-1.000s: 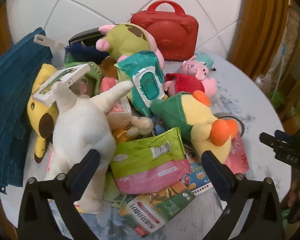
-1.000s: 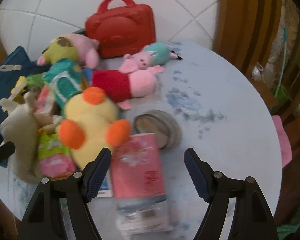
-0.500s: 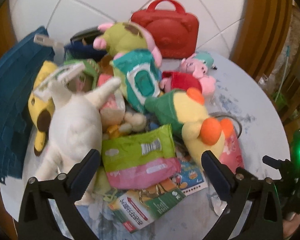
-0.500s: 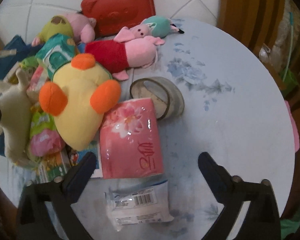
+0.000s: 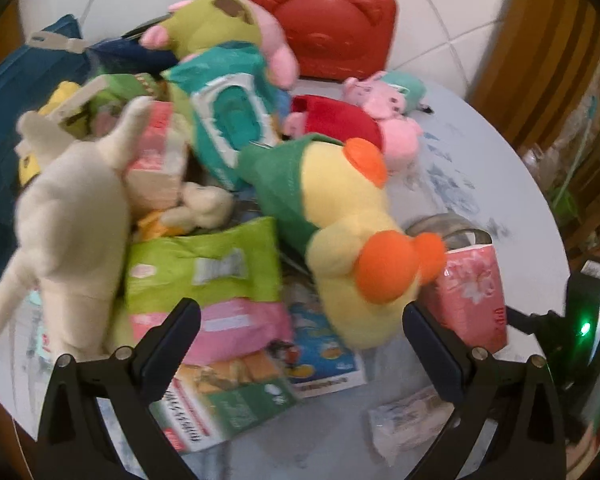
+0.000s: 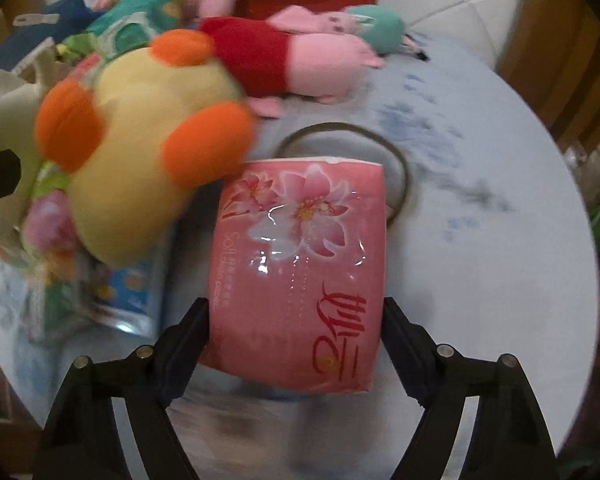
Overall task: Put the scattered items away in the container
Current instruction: 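Grasp the pink tissue pack with the right gripper while the left gripper grasps the white wipe packet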
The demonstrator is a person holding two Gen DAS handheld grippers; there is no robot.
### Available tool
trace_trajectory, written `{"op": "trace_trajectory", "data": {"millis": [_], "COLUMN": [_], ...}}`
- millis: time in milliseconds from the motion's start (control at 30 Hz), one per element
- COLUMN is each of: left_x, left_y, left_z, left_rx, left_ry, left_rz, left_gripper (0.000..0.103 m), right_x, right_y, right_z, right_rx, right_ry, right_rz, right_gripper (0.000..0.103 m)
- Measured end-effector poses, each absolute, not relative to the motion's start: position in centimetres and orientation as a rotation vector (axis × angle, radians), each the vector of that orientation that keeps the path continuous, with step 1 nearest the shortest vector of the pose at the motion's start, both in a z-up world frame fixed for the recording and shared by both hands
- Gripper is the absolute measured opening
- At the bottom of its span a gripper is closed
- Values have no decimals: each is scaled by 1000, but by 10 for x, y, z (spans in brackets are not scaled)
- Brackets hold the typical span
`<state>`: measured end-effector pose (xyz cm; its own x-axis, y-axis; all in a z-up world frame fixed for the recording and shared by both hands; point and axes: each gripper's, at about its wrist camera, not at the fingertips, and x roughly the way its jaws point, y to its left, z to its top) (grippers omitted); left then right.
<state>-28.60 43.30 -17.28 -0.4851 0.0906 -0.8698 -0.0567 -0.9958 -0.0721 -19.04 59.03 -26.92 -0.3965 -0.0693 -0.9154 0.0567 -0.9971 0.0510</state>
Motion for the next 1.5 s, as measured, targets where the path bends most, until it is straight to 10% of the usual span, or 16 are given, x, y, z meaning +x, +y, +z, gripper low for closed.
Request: {"op": "trace_trajectory", "data": {"millis": [1267, 1500], "left_x": [-195, -184], "left_y": [547, 544], "left_z": [-299, -285], "left_rx": [-1805, -1746], "left_ry": [-223, -155], "left_rz": [2770, 2824], "left_gripper": [103, 81], "right_x": [-144, -144], "right_y": [700, 703], "right_z": [-282, -301], "right_rx": [1486, 1522], "right_ry": [63, 17], "right_rz": [-2422, -2407], "right_gripper": [103, 99]}}
